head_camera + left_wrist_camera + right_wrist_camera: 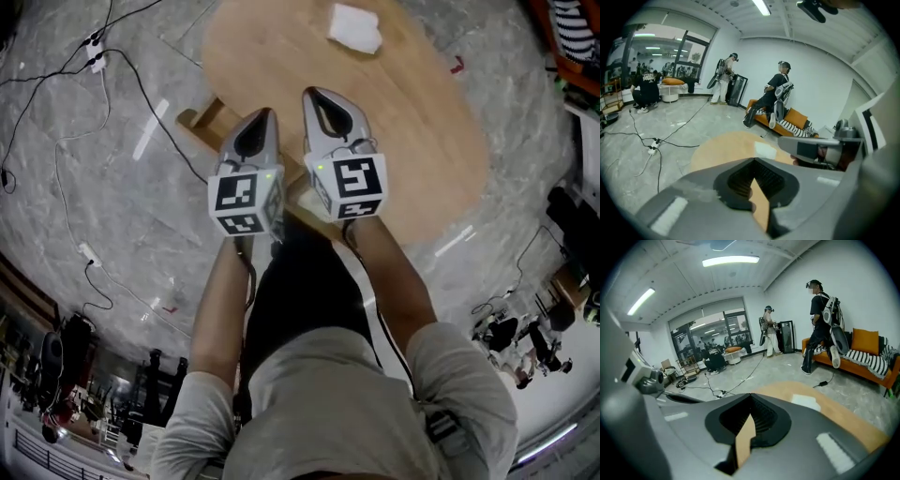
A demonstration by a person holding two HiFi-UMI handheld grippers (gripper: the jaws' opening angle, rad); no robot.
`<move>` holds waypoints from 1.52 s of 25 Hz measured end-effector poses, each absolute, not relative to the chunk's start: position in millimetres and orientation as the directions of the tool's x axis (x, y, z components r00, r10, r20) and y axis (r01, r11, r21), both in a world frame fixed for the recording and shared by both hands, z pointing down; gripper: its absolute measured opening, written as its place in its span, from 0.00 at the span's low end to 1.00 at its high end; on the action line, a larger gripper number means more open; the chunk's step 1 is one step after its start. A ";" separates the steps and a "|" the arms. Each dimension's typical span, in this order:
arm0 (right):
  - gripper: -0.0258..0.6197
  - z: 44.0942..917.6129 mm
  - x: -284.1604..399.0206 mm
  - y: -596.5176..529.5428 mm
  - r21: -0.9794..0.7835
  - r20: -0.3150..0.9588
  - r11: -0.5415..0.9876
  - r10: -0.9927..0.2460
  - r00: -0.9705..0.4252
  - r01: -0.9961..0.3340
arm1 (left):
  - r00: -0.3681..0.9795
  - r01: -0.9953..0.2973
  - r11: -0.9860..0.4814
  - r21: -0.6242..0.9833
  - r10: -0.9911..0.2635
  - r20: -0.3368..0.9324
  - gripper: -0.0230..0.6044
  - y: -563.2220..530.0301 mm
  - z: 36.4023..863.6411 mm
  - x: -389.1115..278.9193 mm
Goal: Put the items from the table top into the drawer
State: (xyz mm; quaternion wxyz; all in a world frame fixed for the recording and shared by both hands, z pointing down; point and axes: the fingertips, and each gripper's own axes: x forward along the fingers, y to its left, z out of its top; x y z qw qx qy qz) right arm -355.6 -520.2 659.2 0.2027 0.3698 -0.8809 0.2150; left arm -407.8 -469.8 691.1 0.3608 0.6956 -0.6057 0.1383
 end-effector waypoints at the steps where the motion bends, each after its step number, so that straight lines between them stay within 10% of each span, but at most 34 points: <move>1: 0.05 668.0 -353.5 -526.0 -0.233 0.524 0.622 -0.567 -0.635 -0.748 | 0.244 -0.937 -0.015 0.348 -0.742 0.624 0.07 -476.1 696.4 -405.1; 25: 0.20 856.9 -322.0 -649.2 0.446 0.775 0.700 -0.614 -0.150 -0.558 | 0.300 -0.910 -0.024 0.414 -0.725 0.619 0.07 -466.4 782.7 -413.4; 38: 0.07 808.2 -389.4 -553.8 0.349 0.723 0.776 -0.580 -0.376 -0.525 | 0.221 -0.897 0.086 0.433 -0.761 0.610 0.07 -409.1 783.0 -451.7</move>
